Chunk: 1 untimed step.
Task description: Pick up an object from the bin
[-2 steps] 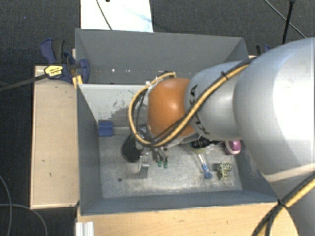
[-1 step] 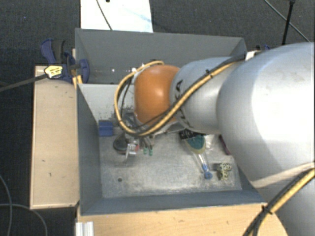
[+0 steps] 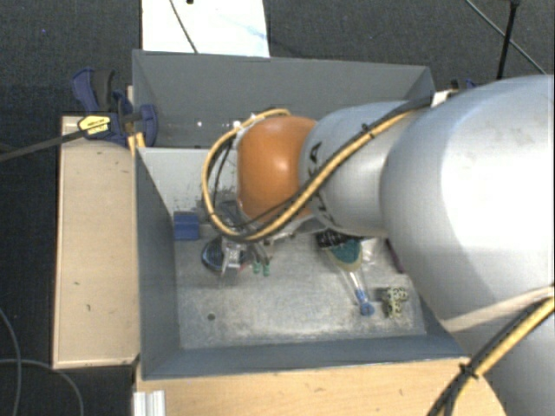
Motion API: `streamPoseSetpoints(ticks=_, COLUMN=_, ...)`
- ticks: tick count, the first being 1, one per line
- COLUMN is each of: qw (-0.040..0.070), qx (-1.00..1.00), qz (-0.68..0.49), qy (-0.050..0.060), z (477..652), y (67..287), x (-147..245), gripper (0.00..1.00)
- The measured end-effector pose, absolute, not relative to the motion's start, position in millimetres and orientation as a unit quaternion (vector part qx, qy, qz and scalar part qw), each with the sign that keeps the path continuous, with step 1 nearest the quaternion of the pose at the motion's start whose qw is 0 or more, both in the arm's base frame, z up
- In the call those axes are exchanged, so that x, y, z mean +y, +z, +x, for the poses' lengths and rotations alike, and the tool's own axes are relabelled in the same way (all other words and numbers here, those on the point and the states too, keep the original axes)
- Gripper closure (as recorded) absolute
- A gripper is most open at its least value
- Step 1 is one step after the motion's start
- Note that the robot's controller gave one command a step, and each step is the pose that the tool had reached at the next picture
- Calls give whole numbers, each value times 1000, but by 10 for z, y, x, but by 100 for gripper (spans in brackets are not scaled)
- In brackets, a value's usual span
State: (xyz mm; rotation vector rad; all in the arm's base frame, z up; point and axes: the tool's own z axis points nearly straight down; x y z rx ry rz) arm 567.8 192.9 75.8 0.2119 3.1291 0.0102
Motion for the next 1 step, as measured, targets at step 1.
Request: streamPoseSetpoints(ticks=1, qw=5, qx=996, qz=89, qy=2, z=5892, y=2751, x=1862, gripper=100)
